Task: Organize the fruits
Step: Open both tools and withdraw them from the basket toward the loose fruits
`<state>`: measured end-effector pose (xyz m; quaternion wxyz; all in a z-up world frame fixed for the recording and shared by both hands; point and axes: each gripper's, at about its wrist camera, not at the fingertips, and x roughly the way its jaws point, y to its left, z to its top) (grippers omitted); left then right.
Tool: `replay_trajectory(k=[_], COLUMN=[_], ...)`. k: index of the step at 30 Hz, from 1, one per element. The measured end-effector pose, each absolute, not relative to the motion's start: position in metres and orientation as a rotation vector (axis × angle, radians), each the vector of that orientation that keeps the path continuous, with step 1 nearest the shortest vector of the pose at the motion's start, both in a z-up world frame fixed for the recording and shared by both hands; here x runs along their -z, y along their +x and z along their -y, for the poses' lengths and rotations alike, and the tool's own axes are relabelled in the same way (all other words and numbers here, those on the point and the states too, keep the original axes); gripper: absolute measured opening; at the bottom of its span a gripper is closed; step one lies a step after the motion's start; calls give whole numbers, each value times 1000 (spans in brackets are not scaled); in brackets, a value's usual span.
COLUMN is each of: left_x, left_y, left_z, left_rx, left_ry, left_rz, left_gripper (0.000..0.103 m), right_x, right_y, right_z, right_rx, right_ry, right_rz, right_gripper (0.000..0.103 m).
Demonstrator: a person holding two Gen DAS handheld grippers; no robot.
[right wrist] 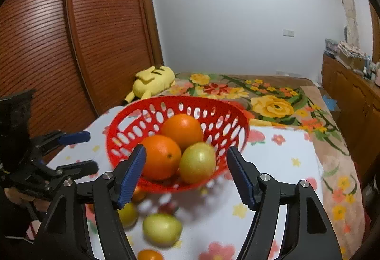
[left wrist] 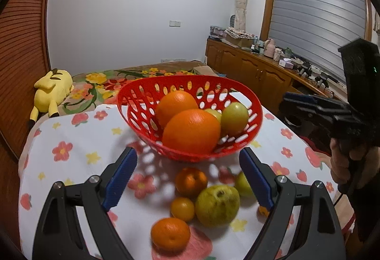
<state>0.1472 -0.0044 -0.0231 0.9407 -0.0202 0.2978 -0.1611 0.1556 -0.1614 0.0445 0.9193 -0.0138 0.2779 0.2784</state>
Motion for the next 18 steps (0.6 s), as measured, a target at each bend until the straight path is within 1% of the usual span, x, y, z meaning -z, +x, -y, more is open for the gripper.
replay_trajectory(k=[9, 18], left_x=[41, 57], left_y=[128, 119], left_z=[15, 19], left_rx=[340, 354], left_ry=[-29, -42], left_rz=[-634, -667], left_gripper=[88, 88], right_x=[-16, 13], right_y=[110, 95], right_z=[168, 166], right_rx=[-559, -557], right_ry=[-38, -16], right_rz=[-580, -632], right_gripper=[75, 76])
